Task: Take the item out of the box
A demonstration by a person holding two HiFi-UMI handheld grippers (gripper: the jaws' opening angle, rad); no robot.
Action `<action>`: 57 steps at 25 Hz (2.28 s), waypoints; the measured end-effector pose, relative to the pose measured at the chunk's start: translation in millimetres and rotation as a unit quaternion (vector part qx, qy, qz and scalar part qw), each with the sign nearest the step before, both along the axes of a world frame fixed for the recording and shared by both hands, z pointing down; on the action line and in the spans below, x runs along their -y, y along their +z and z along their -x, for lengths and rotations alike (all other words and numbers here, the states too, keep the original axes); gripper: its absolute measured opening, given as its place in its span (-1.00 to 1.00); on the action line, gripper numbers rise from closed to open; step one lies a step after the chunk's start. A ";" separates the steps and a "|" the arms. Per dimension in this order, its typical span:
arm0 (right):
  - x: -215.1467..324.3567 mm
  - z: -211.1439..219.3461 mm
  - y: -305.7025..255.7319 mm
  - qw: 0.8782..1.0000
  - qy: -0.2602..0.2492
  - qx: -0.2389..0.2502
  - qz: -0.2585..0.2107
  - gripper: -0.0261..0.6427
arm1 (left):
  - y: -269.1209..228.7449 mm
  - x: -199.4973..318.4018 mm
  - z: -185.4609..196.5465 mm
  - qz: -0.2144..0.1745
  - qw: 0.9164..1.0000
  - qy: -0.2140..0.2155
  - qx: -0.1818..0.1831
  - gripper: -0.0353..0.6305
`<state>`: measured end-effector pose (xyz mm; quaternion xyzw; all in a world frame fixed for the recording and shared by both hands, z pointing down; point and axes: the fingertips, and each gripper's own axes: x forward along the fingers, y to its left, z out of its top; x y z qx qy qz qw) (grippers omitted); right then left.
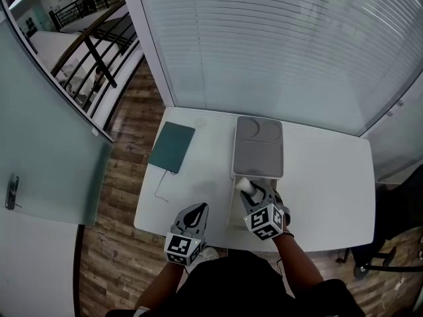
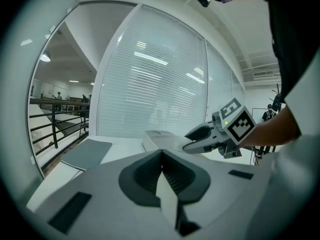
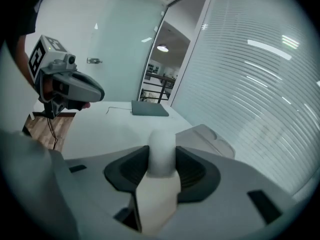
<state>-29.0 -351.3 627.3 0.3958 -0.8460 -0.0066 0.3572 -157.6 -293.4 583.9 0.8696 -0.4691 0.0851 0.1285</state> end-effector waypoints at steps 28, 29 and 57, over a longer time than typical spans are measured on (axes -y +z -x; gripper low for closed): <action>-24.2 -71.7 -152.8 0.912 0.150 0.342 -0.170 -0.41 | -27.8 11.8 1.6 -0.034 0.999 -0.008 -0.016 -0.86; -25.3 -72.8 -158.7 0.907 0.149 0.352 -0.177 -0.41 | -28.2 10.9 0.2 -0.034 0.999 -0.005 -0.015 -0.86; -28.1 -73.6 -166.8 0.909 0.157 0.323 -0.212 -0.44 | -21.6 9.8 -13.2 -0.027 0.999 0.010 -0.016 -0.86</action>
